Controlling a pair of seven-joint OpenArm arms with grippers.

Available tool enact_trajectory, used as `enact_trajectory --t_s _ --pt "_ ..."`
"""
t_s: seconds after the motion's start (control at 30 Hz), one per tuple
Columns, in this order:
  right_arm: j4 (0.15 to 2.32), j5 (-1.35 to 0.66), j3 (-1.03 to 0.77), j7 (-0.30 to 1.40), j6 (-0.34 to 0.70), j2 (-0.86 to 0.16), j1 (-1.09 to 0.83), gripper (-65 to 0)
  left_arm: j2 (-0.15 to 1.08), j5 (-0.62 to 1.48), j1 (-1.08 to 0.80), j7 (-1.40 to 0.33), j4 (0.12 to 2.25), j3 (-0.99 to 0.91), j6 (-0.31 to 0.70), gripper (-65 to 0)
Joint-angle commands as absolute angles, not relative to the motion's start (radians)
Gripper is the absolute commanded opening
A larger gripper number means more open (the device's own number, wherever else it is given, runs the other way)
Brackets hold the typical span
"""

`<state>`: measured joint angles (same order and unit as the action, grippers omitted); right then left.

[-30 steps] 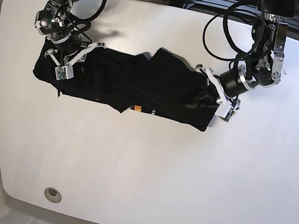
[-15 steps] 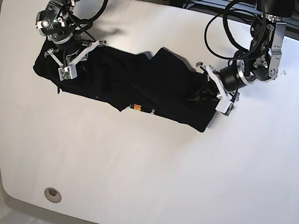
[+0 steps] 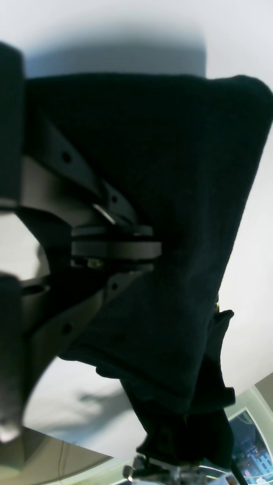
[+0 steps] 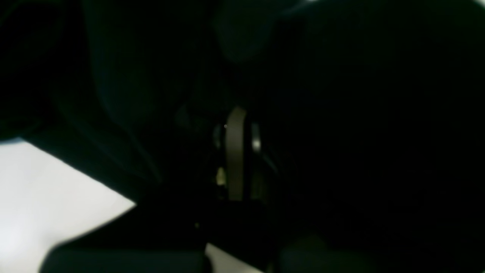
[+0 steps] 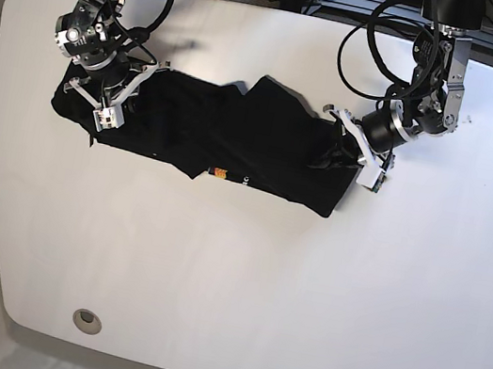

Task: Fold the T-shirt properly
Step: 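Lay the folded end down with the left gripper onto the strip middle, then release the strip end with the right gripper and move it outward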

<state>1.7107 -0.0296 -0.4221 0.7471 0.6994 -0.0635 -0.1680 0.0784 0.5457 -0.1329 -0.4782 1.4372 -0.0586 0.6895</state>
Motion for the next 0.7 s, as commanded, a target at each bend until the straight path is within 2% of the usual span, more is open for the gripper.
enact_trajectory --t_s 0.0,0.67 --pt "1.778 -0.047 -0.426 0.728 0.698 -0.071 -0.156 -65.0 0.082 0.567 -0.120 -0.456 1.458 -0.059 0.698 -65.0" --pt "1.992 -0.048 -0.455 0.730 0.698 -0.044 -0.153 -65.0 0.082 0.567 -0.125 -0.456 1.458 -0.059 0.698 -65.0"
